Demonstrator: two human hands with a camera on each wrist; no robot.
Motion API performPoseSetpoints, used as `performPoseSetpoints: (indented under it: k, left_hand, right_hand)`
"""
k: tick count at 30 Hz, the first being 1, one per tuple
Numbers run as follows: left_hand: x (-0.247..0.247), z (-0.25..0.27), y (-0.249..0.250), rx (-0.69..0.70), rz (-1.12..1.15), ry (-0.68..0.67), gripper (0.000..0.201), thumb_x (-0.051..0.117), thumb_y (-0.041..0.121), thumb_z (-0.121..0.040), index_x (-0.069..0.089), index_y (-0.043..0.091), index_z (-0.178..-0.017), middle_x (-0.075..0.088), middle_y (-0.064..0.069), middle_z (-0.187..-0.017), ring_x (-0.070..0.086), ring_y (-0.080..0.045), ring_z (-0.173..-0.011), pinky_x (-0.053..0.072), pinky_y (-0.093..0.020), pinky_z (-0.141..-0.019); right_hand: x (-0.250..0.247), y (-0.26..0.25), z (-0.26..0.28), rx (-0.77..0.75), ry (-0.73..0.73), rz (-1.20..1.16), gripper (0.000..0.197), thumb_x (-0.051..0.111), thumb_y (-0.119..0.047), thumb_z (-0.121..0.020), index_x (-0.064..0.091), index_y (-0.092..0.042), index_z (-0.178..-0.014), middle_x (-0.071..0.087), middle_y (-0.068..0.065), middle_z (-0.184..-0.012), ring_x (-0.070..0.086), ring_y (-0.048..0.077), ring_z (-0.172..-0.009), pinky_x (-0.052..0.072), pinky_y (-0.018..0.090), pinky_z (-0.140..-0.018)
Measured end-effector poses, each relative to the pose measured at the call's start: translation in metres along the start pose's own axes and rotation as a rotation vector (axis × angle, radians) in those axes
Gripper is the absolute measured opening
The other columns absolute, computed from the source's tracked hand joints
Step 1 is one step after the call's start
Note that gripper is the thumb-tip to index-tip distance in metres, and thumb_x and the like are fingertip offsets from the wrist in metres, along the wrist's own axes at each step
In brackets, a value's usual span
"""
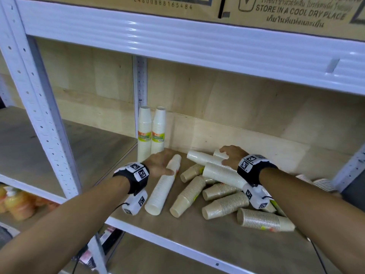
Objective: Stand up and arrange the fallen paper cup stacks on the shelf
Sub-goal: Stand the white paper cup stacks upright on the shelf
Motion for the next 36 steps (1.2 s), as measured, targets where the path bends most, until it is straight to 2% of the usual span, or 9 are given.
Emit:
performPoseSetpoints:
  k: [9, 13, 21, 24, 27, 29, 32, 34, 36]
  left_hand:
    - [0.032, -0.015, -0.029, -0.110, -0.062, -0.162, 0.100, 0.075, 0.049, -0.077, 0.016, 0.025, -0.154, 0.037, -0.005, -0.152, 0.042, -0.023, -0.135, 0.039, -0.037, -0.107]
    - [0.039, -0.023, -0.036, -0.133, -0.068, -0.200, 0.108, 0.076, 0.059, -0.069, 0.013, 0.034, -0.153, 0.034, 0.001, -0.153, 0.043, -0.021, -0.132, 0.045, -0.036, -0.101]
    - [0.042, -0.033, -0.036, -0.161, -0.009, -0.259, 0.109, 0.081, 0.050, -0.068, 0.013, 0.032, -0.152, 0.036, 0.003, -0.148, 0.049, -0.021, -0.124, 0.052, -0.040, -0.095]
    - [0.042, -0.034, -0.037, -0.168, 0.014, -0.256, 0.105, 0.081, 0.047, -0.069, 0.017, 0.032, -0.150, 0.041, 0.003, -0.142, 0.051, -0.020, -0.119, 0.054, -0.039, -0.090]
    - [0.042, -0.035, -0.039, -0.158, 0.024, -0.246, 0.105, 0.082, 0.049, -0.064, 0.020, 0.034, -0.147, 0.043, 0.005, -0.140, 0.050, -0.019, -0.119, 0.053, -0.041, -0.093]
    - [0.041, -0.034, -0.038, -0.153, 0.047, -0.237, 0.105, 0.082, 0.047, -0.064, 0.020, 0.034, -0.148, 0.043, 0.006, -0.139, 0.049, -0.019, -0.120, 0.052, -0.042, -0.095]
    - [0.040, -0.031, -0.037, -0.151, 0.088, -0.217, 0.107, 0.082, 0.041, -0.067, 0.015, 0.035, -0.150, 0.042, 0.005, -0.141, 0.048, -0.020, -0.123, 0.051, -0.044, -0.096]
    - [0.038, -0.028, -0.034, -0.137, 0.123, -0.198, 0.107, 0.083, 0.035, -0.069, 0.014, 0.034, -0.151, 0.042, 0.003, -0.141, 0.048, -0.022, -0.123, 0.054, -0.045, -0.090]
    - [0.034, -0.027, -0.028, -0.114, 0.165, -0.167, 0.102, 0.082, 0.027, -0.072, 0.017, 0.031, -0.150, 0.045, 0.001, -0.138, 0.049, -0.021, -0.120, 0.056, -0.038, -0.071]
  right_hand:
    - [0.011, 0.014, -0.024, 0.036, -0.105, 0.060, 0.063, 0.070, -0.029, -0.086, 0.045, -0.019, -0.142, 0.048, 0.005, -0.143, 0.050, 0.023, -0.126, 0.041, 0.032, -0.103]
    - [0.013, 0.014, -0.031, 0.013, -0.131, 0.117, 0.056, 0.068, -0.032, -0.087, 0.051, -0.017, -0.138, 0.053, 0.004, -0.137, 0.054, 0.023, -0.121, 0.044, 0.033, -0.102]
    - [0.023, 0.017, -0.041, -0.026, -0.150, 0.108, 0.054, 0.074, -0.044, -0.078, 0.060, -0.021, -0.125, 0.063, 0.001, -0.120, 0.060, 0.019, -0.106, 0.047, 0.031, -0.089]
    - [0.023, 0.016, -0.044, -0.024, -0.165, 0.121, 0.063, 0.077, -0.048, -0.073, 0.059, -0.021, -0.127, 0.061, -0.001, -0.117, 0.059, 0.017, -0.102, 0.045, 0.028, -0.082]
    - [0.022, 0.018, -0.045, -0.024, -0.176, 0.127, 0.064, 0.078, -0.046, -0.071, 0.059, -0.020, -0.126, 0.057, -0.004, -0.109, 0.056, 0.015, -0.095, 0.044, 0.027, -0.078]
    - [0.022, 0.019, -0.045, -0.031, -0.175, 0.131, 0.064, 0.079, -0.046, -0.070, 0.059, -0.020, -0.125, 0.057, -0.005, -0.105, 0.057, 0.016, -0.095, 0.045, 0.028, -0.078]
    - [0.019, 0.020, -0.041, -0.023, -0.159, 0.118, 0.065, 0.078, -0.042, -0.073, 0.057, -0.020, -0.130, 0.058, -0.002, -0.115, 0.057, 0.018, -0.102, 0.046, 0.029, -0.084]
    - [0.014, 0.019, -0.036, -0.019, -0.137, 0.103, 0.065, 0.078, -0.038, -0.075, 0.055, -0.018, -0.132, 0.059, 0.001, -0.121, 0.058, 0.020, -0.105, 0.046, 0.028, -0.085]
    - [0.007, 0.018, -0.031, -0.013, -0.098, 0.080, 0.065, 0.078, -0.036, -0.075, 0.054, -0.018, -0.133, 0.059, 0.002, -0.122, 0.058, 0.019, -0.105, 0.043, 0.026, -0.082]
Point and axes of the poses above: each hand's wrist, its own z-axis away from the middle knuckle, its own x-axis out of the palm, y = z × x, the point moved 3 cm from there along -z, towards the middle knuckle
